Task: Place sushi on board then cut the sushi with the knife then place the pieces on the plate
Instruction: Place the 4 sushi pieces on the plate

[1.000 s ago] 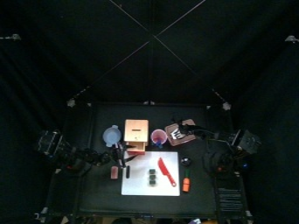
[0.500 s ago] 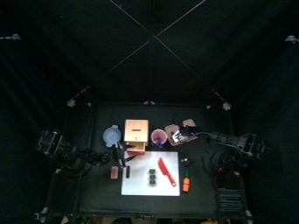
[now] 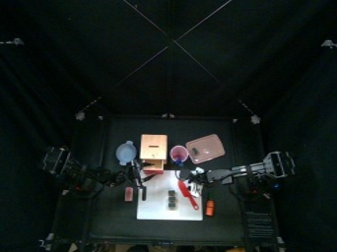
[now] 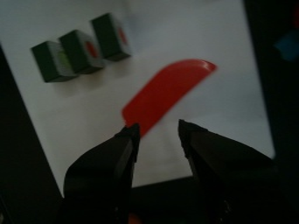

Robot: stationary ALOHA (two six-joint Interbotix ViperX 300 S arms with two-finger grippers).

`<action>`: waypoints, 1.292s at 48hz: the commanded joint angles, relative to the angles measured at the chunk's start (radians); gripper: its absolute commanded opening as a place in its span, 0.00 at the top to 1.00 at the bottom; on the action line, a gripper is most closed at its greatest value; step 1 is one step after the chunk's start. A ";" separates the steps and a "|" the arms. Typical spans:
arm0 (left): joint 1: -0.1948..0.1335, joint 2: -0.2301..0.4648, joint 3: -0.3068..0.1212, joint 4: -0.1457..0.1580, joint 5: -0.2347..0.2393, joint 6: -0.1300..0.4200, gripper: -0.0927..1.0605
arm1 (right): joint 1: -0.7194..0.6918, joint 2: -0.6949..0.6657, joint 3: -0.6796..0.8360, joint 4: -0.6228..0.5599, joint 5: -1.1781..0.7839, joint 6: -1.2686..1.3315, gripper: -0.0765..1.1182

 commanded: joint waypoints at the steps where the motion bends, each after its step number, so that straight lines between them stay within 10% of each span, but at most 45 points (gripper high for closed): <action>1: -0.002 0.000 -0.020 0.000 -0.009 -0.002 0.17 | 0.021 0.069 -0.107 -0.012 -0.006 -0.012 0.28; 62: -0.008 0.055 -0.015 -0.054 -0.006 -0.003 0.17 | 0.064 0.279 -0.298 -0.077 -0.002 -0.015 0.28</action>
